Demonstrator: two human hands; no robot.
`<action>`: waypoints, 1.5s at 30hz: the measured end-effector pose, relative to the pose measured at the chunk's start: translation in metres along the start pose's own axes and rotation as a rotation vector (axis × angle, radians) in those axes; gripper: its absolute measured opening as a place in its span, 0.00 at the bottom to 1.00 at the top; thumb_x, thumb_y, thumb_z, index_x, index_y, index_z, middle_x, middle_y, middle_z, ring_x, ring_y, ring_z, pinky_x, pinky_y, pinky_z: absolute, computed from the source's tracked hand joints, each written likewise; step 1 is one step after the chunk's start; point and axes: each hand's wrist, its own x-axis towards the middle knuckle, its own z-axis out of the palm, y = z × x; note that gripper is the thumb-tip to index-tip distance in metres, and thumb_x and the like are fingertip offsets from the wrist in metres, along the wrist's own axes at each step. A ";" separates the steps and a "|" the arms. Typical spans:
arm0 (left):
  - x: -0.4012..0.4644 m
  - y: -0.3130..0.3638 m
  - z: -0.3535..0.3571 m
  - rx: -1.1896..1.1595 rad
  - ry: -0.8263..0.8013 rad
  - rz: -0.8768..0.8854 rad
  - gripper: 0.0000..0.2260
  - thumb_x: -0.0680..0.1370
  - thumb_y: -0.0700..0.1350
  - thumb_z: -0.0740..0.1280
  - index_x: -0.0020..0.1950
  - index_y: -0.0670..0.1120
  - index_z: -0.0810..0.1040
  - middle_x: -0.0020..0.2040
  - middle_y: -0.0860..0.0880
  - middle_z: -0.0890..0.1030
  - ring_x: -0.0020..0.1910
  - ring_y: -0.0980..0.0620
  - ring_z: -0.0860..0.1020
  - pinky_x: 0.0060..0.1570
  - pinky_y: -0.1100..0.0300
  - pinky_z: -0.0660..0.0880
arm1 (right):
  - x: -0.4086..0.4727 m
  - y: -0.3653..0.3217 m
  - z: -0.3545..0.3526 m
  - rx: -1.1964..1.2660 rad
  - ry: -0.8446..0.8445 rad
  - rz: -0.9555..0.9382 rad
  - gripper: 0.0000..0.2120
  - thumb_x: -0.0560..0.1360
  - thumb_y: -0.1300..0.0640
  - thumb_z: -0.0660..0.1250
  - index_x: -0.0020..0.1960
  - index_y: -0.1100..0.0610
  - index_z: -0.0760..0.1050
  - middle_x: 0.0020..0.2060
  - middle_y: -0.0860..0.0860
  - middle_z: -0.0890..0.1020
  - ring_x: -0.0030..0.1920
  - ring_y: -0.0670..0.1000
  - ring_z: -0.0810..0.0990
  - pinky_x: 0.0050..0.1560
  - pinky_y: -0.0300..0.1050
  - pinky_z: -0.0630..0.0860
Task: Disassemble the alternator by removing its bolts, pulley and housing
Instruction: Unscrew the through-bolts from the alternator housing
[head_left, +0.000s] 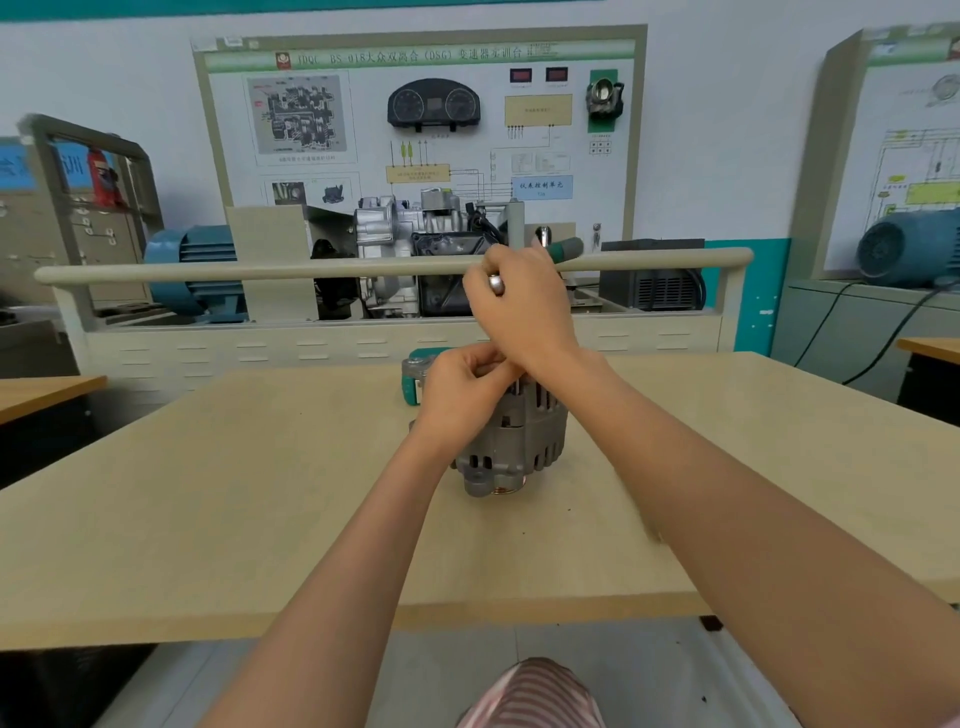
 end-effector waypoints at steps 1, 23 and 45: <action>0.000 0.001 0.000 -0.008 -0.007 -0.001 0.08 0.77 0.41 0.67 0.40 0.50 0.81 0.37 0.52 0.83 0.42 0.54 0.82 0.50 0.53 0.77 | 0.002 0.000 -0.001 0.116 -0.043 0.025 0.17 0.77 0.62 0.58 0.29 0.60 0.65 0.22 0.46 0.64 0.30 0.48 0.66 0.72 0.44 0.54; 0.001 -0.002 0.001 0.065 0.000 -0.022 0.18 0.75 0.36 0.64 0.30 0.54 0.75 0.23 0.60 0.76 0.24 0.66 0.72 0.25 0.74 0.64 | -0.008 -0.004 0.002 -0.556 0.160 0.019 0.24 0.83 0.51 0.47 0.47 0.59 0.79 0.43 0.54 0.81 0.48 0.55 0.76 0.54 0.46 0.63; 0.000 0.000 -0.002 0.006 -0.043 -0.005 0.13 0.78 0.38 0.63 0.37 0.49 0.80 0.32 0.54 0.81 0.35 0.58 0.79 0.36 0.62 0.74 | -0.013 0.001 0.002 0.103 0.180 0.111 0.15 0.77 0.56 0.54 0.35 0.60 0.71 0.31 0.49 0.71 0.37 0.48 0.71 0.45 0.40 0.66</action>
